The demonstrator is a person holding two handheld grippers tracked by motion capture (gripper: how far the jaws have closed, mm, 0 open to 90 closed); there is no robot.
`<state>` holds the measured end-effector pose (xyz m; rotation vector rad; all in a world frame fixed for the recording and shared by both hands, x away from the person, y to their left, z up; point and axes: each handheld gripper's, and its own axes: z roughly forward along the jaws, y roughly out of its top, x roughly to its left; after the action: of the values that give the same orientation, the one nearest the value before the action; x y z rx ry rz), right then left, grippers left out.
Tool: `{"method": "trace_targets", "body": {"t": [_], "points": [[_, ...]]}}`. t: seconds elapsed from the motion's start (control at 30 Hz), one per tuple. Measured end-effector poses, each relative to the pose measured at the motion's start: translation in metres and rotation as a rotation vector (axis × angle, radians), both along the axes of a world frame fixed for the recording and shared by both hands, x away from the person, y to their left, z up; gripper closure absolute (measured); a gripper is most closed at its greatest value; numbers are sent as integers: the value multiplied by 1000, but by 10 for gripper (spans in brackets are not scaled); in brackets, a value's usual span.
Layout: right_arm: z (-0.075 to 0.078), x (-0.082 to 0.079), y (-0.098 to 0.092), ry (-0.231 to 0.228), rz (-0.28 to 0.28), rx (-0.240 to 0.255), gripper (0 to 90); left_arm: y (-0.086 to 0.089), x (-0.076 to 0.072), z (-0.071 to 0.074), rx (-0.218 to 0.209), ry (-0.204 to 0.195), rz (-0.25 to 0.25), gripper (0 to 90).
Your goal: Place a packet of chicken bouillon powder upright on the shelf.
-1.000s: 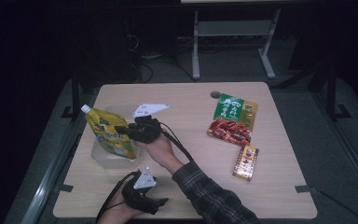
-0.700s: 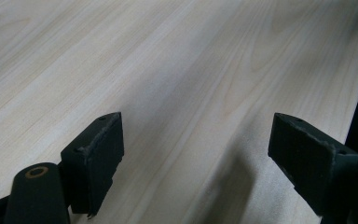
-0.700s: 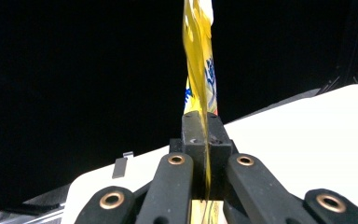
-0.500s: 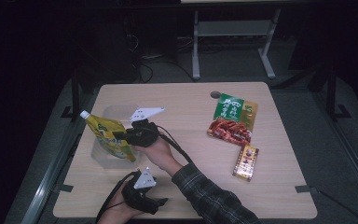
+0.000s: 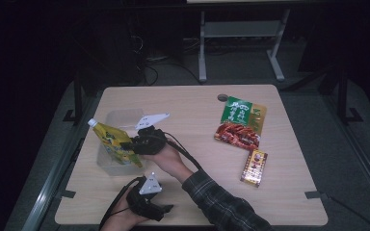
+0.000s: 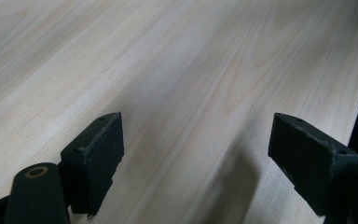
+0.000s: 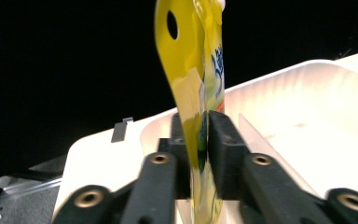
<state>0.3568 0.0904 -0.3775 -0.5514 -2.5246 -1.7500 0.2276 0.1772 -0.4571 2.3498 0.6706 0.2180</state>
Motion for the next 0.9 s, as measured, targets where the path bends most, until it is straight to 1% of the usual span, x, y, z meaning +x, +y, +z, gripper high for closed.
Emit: {"method": "trace_targets", "body": {"t": [0.17, 0.27, 0.33, 0.4, 0.5, 0.67, 0.7, 0.77, 0.83, 0.9], "points": [[6, -1, -10, -7, 4, -3, 639, -1, 1, -1, -3, 9, 1, 176], [10, -2, -20, -10, 5, -5, 569, -1, 1, -1, -1, 11, 2, 176], [13, -3, -27, -3, 1, -16, 519, -1, 2, -1, -3, 12, 3, 176], [15, -4, -35, -14, -5, -33, 480, 0, 3, -1, -7, 4, 9, 176], [16, -6, -49, -14, -27, -51, 422, 0, 5, -1, -7, 15, 21, 176], [15, -5, -75, -25, -64, -85, 376, 0, 6, 0, -18, 26, 31, 176], [14, -5, -81, -31, -75, -92, 372, -1, 6, 0, -31, 27, 35, 176], [12, -6, -97, -30, -93, -107, 362, -1, 8, 0, -31, 28, 34, 175], [10, -6, -108, -45, -109, -120, 361, -1, 8, 1, -29, 24, 36, 174], [8, -7, -119, -45, -122, -130, 351, -2, 9, 2, -24, 19, 34, 170]]}}
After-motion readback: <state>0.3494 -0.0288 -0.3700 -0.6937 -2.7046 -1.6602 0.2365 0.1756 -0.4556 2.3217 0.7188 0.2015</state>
